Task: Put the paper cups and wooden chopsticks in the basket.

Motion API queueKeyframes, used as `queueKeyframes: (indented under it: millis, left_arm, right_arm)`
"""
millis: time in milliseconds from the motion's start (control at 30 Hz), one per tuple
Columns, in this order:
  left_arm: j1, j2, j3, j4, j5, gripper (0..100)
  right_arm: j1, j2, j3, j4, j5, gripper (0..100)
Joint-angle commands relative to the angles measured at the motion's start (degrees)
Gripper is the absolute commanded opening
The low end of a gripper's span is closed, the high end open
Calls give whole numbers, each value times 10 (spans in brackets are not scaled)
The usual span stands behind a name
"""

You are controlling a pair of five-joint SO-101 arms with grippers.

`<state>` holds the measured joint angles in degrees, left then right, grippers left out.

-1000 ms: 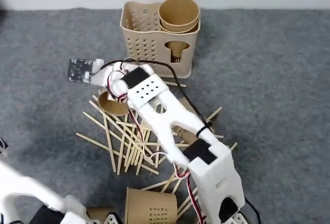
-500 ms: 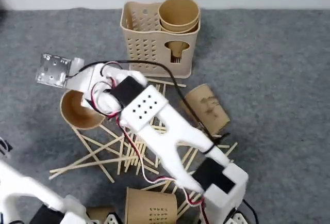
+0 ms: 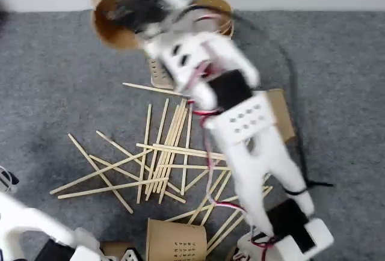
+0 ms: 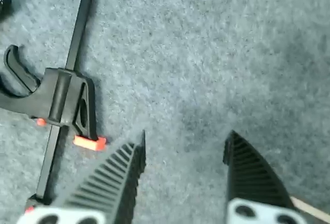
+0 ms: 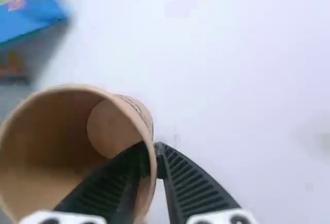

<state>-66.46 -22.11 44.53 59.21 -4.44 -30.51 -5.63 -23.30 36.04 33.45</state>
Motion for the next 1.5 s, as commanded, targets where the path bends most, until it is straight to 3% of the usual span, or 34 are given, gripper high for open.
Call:
queueKeyframes:
  millis: [0, 133, 300, 533, 800, 933, 1367, 1467]
  left_arm:
    - [1, -27, -2, -7, 6, 237]
    - [-1, -27, -2, -7, 6, 237]
    - [2, -27, 10, -8, 6, 237]
    - [-1, -27, 35, -8, 4, 237]
    - [-2, -27, 36, -7, 4, 237]
    - [-3, -27, 36, -7, 4, 237]
    - [-2, -27, 52, -8, 4, 237]
    - [-3, -27, 64, -8, 3, 237]
  right_arm:
    - [75, -63, -6, -24, -5, 7]
    - [149, -102, -4, -17, -7, 7]
    - [189, -129, -3, 88, -26, 8]
    - [188, -125, -2, 204, -200, 8]
    - [190, -65, -5, 134, -386, 8]
    - [190, -44, -5, 112, -440, 8]
    - [192, -28, -3, 198, -452, 8]
    - [192, -27, -3, 240, -418, 8]
